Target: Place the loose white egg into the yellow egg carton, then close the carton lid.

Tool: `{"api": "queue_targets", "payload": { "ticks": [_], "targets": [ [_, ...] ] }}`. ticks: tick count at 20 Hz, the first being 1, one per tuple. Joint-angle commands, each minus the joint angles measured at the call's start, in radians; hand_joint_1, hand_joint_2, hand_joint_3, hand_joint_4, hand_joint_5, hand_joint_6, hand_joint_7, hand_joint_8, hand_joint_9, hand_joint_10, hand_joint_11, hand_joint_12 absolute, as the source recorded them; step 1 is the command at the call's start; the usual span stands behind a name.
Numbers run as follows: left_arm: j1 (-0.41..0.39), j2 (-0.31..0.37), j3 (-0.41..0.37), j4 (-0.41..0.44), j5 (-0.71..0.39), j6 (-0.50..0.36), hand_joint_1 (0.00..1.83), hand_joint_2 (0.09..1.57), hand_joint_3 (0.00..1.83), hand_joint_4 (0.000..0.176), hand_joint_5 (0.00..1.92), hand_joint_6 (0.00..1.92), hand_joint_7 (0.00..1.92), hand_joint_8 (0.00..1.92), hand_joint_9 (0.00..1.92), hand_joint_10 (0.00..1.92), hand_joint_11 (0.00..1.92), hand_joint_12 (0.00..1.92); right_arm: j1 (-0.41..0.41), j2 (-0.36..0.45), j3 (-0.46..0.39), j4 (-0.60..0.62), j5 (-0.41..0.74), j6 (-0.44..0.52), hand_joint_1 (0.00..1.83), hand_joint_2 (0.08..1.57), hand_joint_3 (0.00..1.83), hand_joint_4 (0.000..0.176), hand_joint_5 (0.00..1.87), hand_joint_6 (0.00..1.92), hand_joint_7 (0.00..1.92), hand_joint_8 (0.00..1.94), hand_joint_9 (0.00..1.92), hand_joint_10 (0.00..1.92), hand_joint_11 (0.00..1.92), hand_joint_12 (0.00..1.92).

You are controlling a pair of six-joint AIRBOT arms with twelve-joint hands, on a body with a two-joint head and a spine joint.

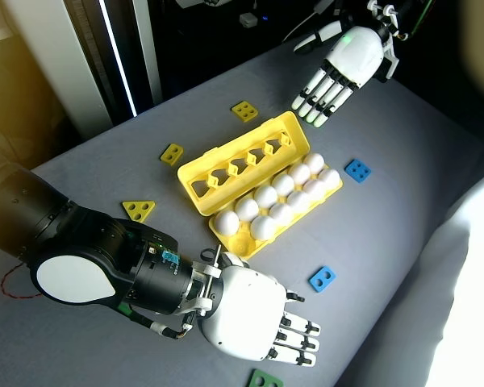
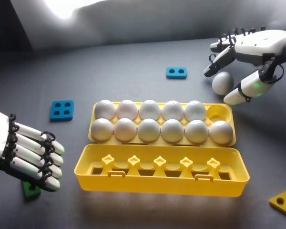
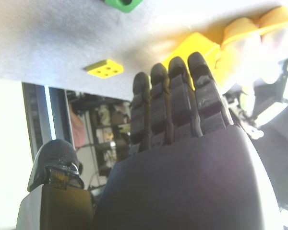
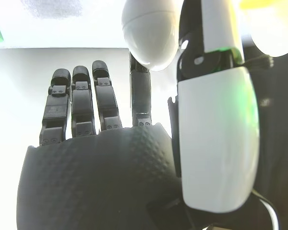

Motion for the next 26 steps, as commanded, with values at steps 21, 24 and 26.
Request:
{"api": "queue_targets", "payload": {
  "ticks": [21,24,26],
  "targets": [
    [-0.003,0.013,-0.001,-0.063,-0.051,-0.001,0.0,1.14,0.0,0.0,0.26,0.01,0.23,0.01,0.15,0.0,0.0,0.25,0.004,0.013,0.008,0.027,0.103,0.003,1.05,1.06,0.0,0.176,1.1,0.77,0.11,0.0,0.0,0.0,0.0,0.0],
    [-0.004,0.014,-0.001,-0.063,-0.05,-0.002,0.0,1.13,0.0,0.0,0.24,0.0,0.22,0.0,0.15,0.0,0.0,0.25,0.014,0.015,0.008,0.028,0.104,0.003,1.06,1.05,0.0,0.176,1.13,0.72,0.08,0.0,0.0,0.0,0.0,0.0],
    [-0.005,0.014,-0.001,-0.063,-0.05,-0.002,0.0,1.13,0.0,0.0,0.24,0.0,0.22,0.0,0.14,0.0,0.0,0.22,0.023,0.017,0.008,0.028,0.107,0.004,1.06,1.05,0.0,0.176,1.14,0.72,0.08,0.0,0.0,0.0,0.0,0.0]
  ]
}}
